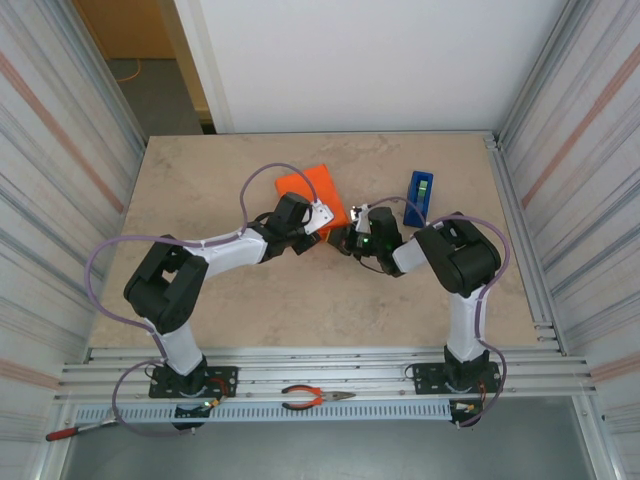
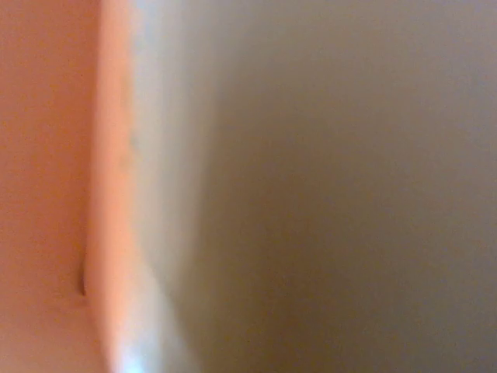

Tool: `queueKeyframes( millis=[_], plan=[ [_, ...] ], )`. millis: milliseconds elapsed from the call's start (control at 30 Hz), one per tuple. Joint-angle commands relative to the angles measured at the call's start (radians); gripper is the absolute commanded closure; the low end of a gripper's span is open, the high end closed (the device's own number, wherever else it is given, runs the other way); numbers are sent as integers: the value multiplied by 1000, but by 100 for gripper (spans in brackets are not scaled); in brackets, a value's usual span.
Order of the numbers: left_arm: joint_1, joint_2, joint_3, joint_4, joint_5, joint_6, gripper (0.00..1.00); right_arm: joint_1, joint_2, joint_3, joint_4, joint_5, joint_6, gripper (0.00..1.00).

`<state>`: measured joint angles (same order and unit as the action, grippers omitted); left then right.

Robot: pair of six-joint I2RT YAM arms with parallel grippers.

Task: Wrap the gift box in paper
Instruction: Wrap the gift box with the wrapping paper.

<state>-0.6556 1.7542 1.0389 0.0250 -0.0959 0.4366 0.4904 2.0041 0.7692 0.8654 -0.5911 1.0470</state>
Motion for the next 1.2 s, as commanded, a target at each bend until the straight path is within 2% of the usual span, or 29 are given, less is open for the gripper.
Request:
queueKeyframes(
  millis=[0, 333, 567, 933, 1167],
  plan=[
    [13, -45, -6, -58, 51, -48, 48, -11, -64, -50, 18, 11, 16, 100],
    [111, -146, 9, -31, 243, -244, 45, -35, -203, -54, -104, 0, -30, 100],
    [171, -189, -1, -7, 291, -343, 43, -30, -269, 42, -281, -4, -105, 100],
    [267, -211, -25, 1, 280, -497, 43, -5, -171, 195, -372, -28, -140, 100],
    [377, -170, -13, 0, 363, -672, 35, -1, -94, 217, -382, -26, -139, 100]
  ],
)
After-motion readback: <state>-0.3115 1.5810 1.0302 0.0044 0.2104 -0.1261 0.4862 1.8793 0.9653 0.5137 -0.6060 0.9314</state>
